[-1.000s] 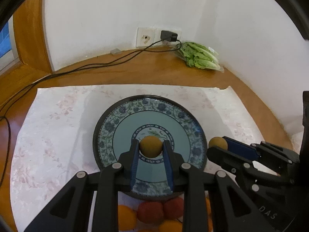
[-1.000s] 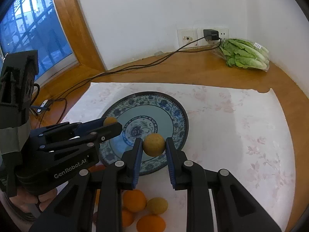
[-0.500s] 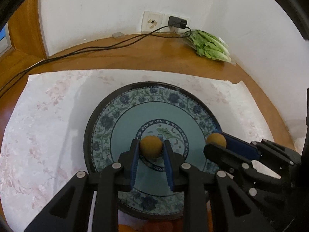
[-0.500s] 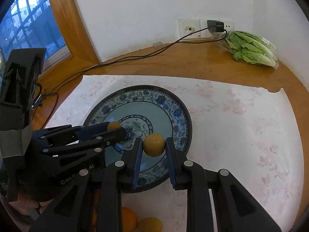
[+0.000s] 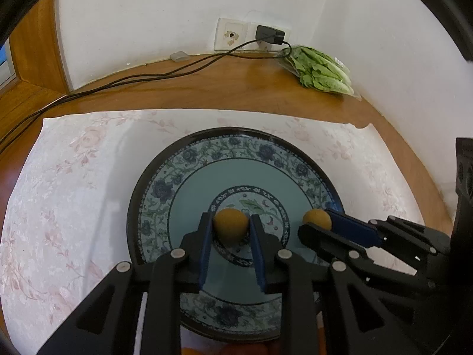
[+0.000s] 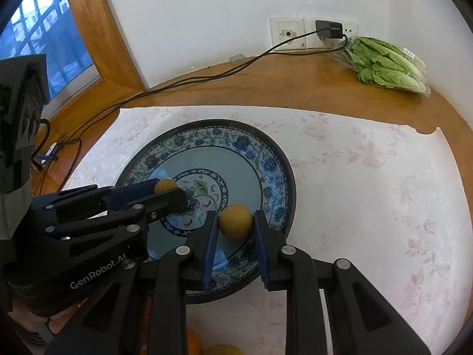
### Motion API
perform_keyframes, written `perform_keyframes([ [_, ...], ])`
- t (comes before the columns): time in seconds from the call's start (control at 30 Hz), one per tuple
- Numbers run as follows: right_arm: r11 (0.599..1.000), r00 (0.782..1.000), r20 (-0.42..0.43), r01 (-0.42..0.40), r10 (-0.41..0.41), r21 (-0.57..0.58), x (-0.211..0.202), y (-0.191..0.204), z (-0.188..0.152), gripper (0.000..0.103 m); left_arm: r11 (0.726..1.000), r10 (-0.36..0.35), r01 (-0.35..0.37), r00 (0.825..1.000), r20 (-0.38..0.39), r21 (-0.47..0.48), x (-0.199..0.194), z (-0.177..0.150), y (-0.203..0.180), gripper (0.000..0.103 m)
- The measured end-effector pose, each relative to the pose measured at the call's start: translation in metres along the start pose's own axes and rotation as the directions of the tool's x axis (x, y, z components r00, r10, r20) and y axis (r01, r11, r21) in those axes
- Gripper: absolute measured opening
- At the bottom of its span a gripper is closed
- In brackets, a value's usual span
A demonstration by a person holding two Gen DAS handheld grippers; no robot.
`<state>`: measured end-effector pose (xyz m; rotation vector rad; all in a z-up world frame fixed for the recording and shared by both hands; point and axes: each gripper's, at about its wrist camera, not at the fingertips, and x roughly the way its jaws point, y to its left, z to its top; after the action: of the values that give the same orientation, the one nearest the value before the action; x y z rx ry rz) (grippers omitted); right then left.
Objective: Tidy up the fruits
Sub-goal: 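Carry both held pears over the blue-and-white plate with both tools, then open both tools to set the pears down on the plate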
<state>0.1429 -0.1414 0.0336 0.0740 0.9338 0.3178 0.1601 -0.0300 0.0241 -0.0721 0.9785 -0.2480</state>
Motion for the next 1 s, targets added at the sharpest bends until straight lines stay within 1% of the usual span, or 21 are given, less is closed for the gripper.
perform_keyframes([
  [0.17,1.0,1.0,0.004,-0.002,0.002,0.014,-0.001,0.0,0.0,0.025,1.0,0.005,-0.005,1.0,-0.005,-0.008,0.0,-0.001,-0.001,0.027],
  [0.23,1.0,1.0,0.005,0.0,0.0,0.019,-0.002,-0.001,-0.001,0.025,1.0,0.015,-0.015,1.0,-0.002,0.0,-0.002,-0.001,-0.002,0.031],
  [0.3,1.0,1.0,0.009,0.001,-0.001,0.028,-0.004,-0.002,-0.001,0.026,0.999,0.033,-0.033,0.999,0.005,0.001,-0.005,-0.002,-0.001,0.041],
  [0.4,0.999,1.0,0.022,-0.003,0.002,0.043,-0.008,-0.005,-0.002,0.032,0.999,0.047,-0.047,0.999,0.014,-0.015,-0.01,-0.003,0.003,0.05],
  [0.47,0.999,0.999,0.035,-0.004,0.002,0.051,-0.012,-0.005,-0.003,0.038,0.998,0.05,-0.049,0.999,0.02,-0.03,-0.014,-0.004,0.005,0.053],
  [0.57,0.999,0.999,0.047,-0.003,0.001,0.045,-0.018,-0.003,-0.004,0.043,0.998,0.047,-0.046,0.999,0.019,-0.044,-0.019,-0.005,0.009,0.057],
  [0.77,0.999,0.998,0.065,-0.015,0.012,0.039,-0.03,0.003,-0.008,0.045,0.998,0.046,-0.046,0.999,0.013,-0.047,-0.03,-0.008,0.008,0.061],
  [0.9,0.999,0.997,0.074,-0.019,0.017,0.038,-0.038,0.006,-0.01,0.046,0.998,0.05,-0.05,0.999,0.016,-0.041,-0.039,-0.011,0.006,0.067],
  [1.0,0.999,0.996,0.082,-0.022,0.019,0.043,-0.046,0.006,-0.013,0.049,0.998,0.052,-0.051,0.999,0.014,-0.035,-0.047,-0.015,0.005,0.07],
])
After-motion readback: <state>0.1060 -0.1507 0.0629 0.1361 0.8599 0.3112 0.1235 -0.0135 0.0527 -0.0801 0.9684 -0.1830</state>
